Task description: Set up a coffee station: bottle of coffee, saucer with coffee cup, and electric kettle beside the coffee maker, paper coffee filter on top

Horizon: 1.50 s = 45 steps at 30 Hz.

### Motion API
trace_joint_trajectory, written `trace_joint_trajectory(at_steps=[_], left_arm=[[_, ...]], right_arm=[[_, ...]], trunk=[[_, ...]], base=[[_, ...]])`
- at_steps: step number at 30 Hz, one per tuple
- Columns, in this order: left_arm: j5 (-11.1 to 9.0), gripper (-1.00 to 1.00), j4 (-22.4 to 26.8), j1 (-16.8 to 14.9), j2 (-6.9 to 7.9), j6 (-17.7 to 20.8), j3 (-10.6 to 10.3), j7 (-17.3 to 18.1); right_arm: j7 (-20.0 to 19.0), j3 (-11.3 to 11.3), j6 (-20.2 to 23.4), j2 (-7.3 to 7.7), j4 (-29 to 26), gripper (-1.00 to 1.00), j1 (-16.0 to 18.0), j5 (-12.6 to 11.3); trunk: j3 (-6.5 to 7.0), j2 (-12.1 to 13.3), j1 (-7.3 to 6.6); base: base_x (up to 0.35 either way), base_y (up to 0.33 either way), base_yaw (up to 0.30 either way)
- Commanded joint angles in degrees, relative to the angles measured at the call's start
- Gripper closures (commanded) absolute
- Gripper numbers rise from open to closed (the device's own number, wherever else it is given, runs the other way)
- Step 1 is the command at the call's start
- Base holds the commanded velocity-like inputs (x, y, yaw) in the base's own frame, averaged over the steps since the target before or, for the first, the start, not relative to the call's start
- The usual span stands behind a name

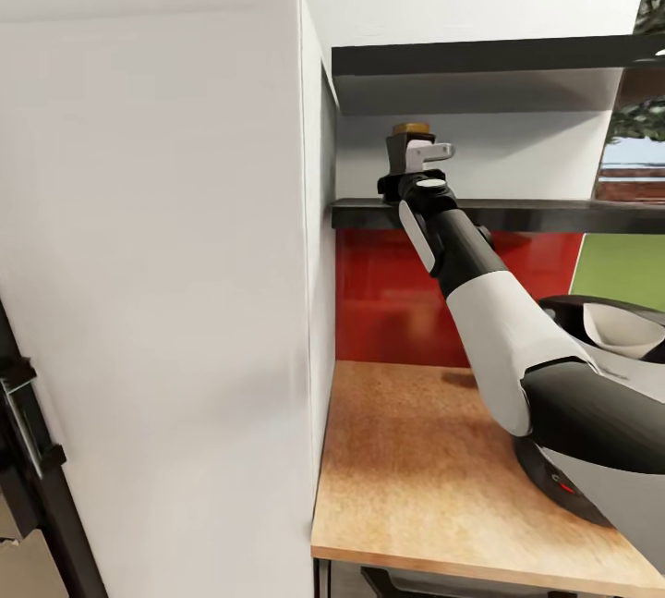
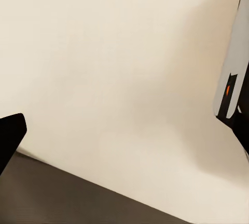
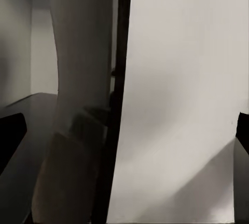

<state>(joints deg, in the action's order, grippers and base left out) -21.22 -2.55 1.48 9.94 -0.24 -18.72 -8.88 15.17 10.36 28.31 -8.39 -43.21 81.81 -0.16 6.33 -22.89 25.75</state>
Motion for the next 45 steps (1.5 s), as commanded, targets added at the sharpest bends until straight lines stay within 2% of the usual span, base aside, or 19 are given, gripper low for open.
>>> trace_joint_trajectory(at_steps=[1,12,13,31,45], left_arm=[[-0.47,-1.00,0.01,0.02,-0.01,-0.02,-0.50,-0.11],[-0.49,-1.00,0.00,0.02,-0.01,-0.02,-0.49,-0.13],[-0.49,-1.00,0.01,0.02,-0.01,-0.02,-0.49,-0.13],[-0.42,-1.00,0.09,0.02,-0.01,-0.02,-0.40,-0.10],[-0.37,-1.00,0.17,0.02,-0.01,-0.01,-0.63,-0.09]], right_arm=[[0.30,0.18,0.34,0.03,-0.04,-1.00,0.02,-0.02],[0.30,0.18,0.34,0.04,0.03,-1.00,0.02,-0.02],[0.30,0.15,0.34,0.04,0.00,1.00,0.02,-0.02],[0.30,0.18,0.34,0.04,0.19,1.00,0.02,0.07],[0.30,0.19,0.43,-0.06,-0.21,1.00,0.02,-0.02]], trunk=[[0.00,-0.03,0.03],[0.00,-0.03,0.03],[0.00,-0.03,0.03],[0.00,-0.03,0.03],[0.00,-0.03,0.03]], base=[[0.086,0.000,0.000],[0.020,0.000,0.000],[0.000,0.000,0.000],[0.000,-0.001,0.000],[-0.007,-0.244,0.000]])
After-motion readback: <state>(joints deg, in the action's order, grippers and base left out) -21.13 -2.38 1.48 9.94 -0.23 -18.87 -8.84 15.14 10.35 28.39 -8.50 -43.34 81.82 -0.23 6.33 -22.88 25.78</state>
